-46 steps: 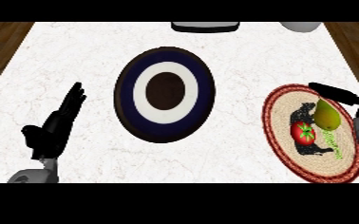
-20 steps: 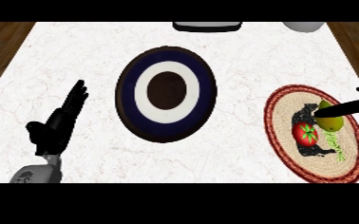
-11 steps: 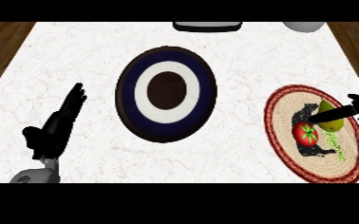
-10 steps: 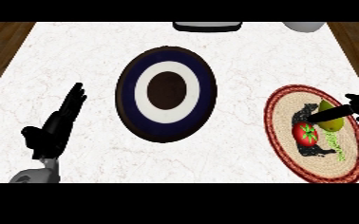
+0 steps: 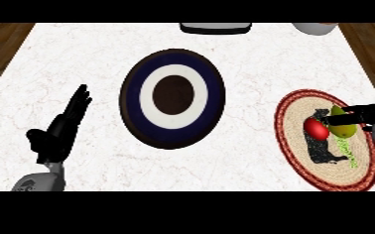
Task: Pick the pear from the placemat and place it in the plate
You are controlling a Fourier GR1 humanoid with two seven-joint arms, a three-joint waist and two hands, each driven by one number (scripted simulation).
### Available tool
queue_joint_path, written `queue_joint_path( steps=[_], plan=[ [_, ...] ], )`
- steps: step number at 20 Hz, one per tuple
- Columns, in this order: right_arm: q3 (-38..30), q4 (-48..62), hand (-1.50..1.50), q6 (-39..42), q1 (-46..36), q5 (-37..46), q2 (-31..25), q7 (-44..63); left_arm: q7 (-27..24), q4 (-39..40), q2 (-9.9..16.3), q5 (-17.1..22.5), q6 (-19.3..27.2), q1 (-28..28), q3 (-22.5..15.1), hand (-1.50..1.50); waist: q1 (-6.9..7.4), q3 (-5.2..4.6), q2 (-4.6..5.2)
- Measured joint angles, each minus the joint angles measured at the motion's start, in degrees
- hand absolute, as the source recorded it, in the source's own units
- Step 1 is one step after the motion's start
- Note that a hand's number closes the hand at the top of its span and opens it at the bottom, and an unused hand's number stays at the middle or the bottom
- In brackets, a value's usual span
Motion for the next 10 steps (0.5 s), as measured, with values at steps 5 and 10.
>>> queue_joint_path(
  steps=[5,10],
  plan=[
    [-0.6,0.4,1.50,-0.6,0.4,1.7,0.9,-2.9,0.6,-1.0,-0.2,-0.1,-0.1,0.6,0.2,0.00,-0.20,-0.45,-0.20],
    [0.0,0.4,1.50,-3.0,0.6,4.8,1.4,-6.6,0.3,-1.1,-0.4,-0.4,-0.5,1.1,0.2,0.00,-0.40,-0.43,-0.20]
  ],
)
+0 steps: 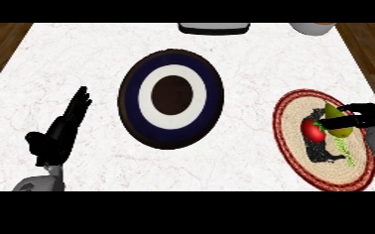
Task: Pick the pear from the placemat and place it in the plate
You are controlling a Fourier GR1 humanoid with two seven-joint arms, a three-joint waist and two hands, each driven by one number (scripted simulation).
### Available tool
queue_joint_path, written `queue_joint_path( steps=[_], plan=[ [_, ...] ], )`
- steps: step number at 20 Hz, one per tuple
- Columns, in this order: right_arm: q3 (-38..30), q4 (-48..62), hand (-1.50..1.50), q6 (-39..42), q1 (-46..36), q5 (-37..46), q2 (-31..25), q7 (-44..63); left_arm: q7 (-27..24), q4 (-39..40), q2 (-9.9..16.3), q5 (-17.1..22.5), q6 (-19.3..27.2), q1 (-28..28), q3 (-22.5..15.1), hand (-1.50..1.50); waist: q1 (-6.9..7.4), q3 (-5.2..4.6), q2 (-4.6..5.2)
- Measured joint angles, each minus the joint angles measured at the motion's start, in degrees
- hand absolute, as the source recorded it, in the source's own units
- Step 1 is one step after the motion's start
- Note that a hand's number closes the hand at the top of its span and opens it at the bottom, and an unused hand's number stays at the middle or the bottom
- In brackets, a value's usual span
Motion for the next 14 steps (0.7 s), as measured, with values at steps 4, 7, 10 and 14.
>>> queue_joint_path(
  steps=[4,7,10,14],
  plan=[
    [4.8,-8.0,1.50,-5.0,3.5,4.5,3.0,-10.6,0.2,-0.2,0.1,0.3,0.1,0.6,0.5,0.00,-0.71,0.09,-0.53],
    [9.5,-14.9,1.50,-10.0,6.5,9.0,5.3,-19.2,0.0,0.0,0.3,0.3,0.2,1.2,0.9,0.00,-1.22,0.08,-0.99],
    [12.2,-22.5,1.50,-16.8,12.0,12.6,6.2,-26.1,-0.2,-0.1,0.2,0.3,0.7,1.8,1.2,0.00,-2.10,0.19,-1.14],
    [14.9,-35.0,1.50,-23.5,21.1,16.3,6.1,-30.0,-0.1,0.0,0.3,0.3,0.8,1.6,1.7,0.00,-2.26,0.27,-0.95]
  ],
)
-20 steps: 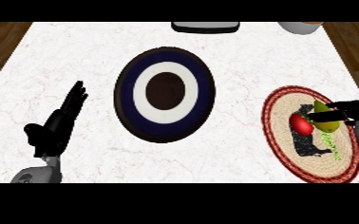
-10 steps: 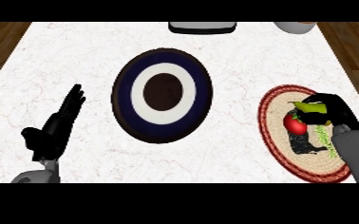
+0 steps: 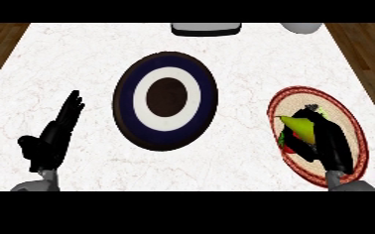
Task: Pick the pear from the placemat and place it in the plate
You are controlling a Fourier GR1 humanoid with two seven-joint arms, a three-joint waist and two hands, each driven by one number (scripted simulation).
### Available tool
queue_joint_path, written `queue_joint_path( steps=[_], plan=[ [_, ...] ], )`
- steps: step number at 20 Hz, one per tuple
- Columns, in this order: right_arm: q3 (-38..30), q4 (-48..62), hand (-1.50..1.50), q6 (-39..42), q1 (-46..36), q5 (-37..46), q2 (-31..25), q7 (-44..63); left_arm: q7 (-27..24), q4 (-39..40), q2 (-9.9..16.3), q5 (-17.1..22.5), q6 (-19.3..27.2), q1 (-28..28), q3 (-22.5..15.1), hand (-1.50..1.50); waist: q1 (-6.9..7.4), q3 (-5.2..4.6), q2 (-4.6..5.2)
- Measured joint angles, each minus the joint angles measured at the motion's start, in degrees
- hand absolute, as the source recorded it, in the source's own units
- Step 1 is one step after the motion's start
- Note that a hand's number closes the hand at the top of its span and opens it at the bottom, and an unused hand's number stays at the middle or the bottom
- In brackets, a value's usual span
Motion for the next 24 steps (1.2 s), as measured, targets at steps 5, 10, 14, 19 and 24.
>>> queue_joint_path(
  steps=[5,10,14,19,24],
  plan=[
    [2.2,-17.3,1.50,-5.4,12.8,4.9,-2.0,0.1,-0.4,0.2,0.3,0.3,-0.9,0.1,0.2,0.00,0.41,0.49,0.61],
    [2.7,-31.9,1.50,-9.9,20.0,11.4,-1.7,3.1,-0.7,1.3,0.1,-0.4,-0.9,-1.2,0.1,0.00,0.89,0.72,0.99],
    [3.0,-40.5,1.50,-8.8,22.0,17.1,-0.3,7.0,-0.7,0.4,-0.6,-1.1,-0.7,-0.5,-0.6,0.00,1.63,0.81,1.18],
    [3.7,-45.7,1.50,-3.5,18.5,20.9,3.1,11.3,1.5,-0.7,-1.0,-1.1,-1.2,-1.9,-0.8,0.00,2.20,0.86,1.33],
    [6.1,-44.5,1.50,4.1,9.1,25.6,8.7,17.1,1.2,-0.5,-0.7,-1.4,-1.9,-2.2,-0.3,0.00,2.60,0.88,1.42]
  ],
)
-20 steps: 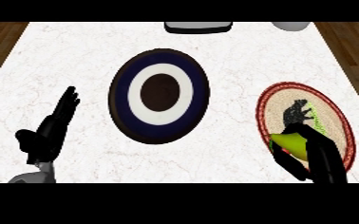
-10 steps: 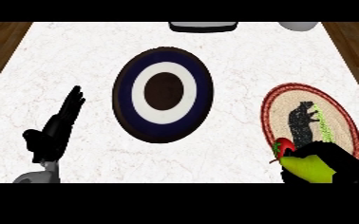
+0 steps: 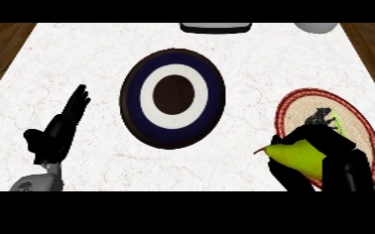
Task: Pick the pear from the placemat and place it in the plate
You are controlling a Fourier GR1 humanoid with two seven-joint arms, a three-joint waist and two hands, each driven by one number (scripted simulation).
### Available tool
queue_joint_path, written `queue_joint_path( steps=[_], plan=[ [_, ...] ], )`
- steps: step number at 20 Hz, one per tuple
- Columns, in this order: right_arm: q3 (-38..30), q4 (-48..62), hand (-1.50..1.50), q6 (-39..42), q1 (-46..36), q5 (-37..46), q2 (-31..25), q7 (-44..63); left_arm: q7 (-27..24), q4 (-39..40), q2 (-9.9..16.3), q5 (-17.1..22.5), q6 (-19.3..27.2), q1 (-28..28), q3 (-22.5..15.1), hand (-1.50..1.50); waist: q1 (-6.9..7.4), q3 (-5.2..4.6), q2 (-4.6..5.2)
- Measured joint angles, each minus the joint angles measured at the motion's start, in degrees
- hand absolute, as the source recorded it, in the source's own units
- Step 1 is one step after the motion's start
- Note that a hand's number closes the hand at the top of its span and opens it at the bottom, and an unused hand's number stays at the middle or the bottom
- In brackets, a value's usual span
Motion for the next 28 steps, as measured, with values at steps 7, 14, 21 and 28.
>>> queue_joint_path(
  steps=[7,14,21,28],
  plan=[
    [3.0,9.9,1.50,7.9,-16.3,2.9,10.1,6.2,-0.3,0.4,-0.3,0.0,-0.5,-0.3,0.3,0.00,0.51,0.00,0.07],
    [4.8,26.6,1.50,3.3,-29.0,2.9,16.5,7.9,-1.3,1.4,-0.2,0.0,-1.4,-0.1,0.9,0.00,0.61,0.01,0.11],
    [6.7,42.8,-1.50,-9.4,-42.0,-4.3,17.8,13.0,-0.8,1.2,-0.7,-0.8,-0.9,-1.0,0.6,0.00,1.49,0.04,0.29],
    [9.4,56.9,-1.50,-20.9,-49.2,-14.0,18.0,15.1,0.2,0.8,-1.5,-1.3,-0.7,-1.9,0.0,0.00,1.59,0.05,0.34]
  ],
)
